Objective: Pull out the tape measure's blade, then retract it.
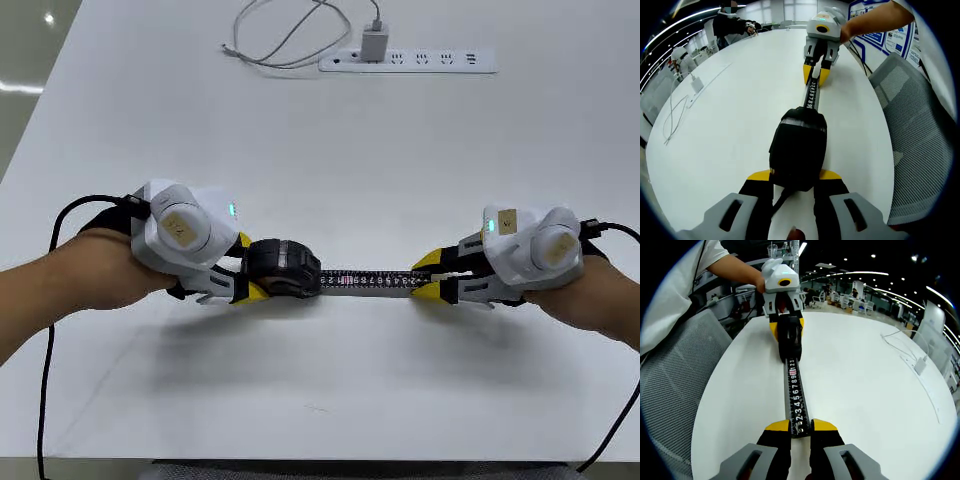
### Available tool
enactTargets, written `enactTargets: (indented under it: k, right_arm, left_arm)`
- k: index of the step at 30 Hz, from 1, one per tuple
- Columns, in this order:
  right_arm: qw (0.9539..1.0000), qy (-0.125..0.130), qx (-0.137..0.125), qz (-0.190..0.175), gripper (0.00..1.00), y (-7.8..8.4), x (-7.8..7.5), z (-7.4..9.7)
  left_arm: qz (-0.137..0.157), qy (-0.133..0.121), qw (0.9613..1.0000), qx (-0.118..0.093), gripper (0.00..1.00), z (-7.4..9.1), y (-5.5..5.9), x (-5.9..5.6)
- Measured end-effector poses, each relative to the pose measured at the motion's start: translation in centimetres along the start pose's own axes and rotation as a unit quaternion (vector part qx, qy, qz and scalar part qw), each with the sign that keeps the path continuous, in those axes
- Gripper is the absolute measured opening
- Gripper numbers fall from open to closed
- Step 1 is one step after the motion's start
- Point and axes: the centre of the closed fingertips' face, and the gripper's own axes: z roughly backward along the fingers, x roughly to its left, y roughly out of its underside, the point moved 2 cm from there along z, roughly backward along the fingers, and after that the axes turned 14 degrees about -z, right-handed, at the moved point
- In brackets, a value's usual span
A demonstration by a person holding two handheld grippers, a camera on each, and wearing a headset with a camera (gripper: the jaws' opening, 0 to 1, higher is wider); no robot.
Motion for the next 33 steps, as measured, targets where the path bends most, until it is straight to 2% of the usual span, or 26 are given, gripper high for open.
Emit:
enactTargets:
  k: [21, 33]
  right_arm:
    - [0.9994, 0.013, 0.030, 0.012, 0.09, 1.9, -1.1, 2.2]
    - [0.9982, 0.024, 0.055, 0.009, 0.10, 4.0, -1.9, 4.1]
  left_arm:
    - [0.000, 0.002, 1.0000, 0.001, 0.26, 0.0, -0.2, 0.0]
    - [0.002, 0.002, 1.0000, 0.000, 0.26, -0.1, -0.1, 0.0]
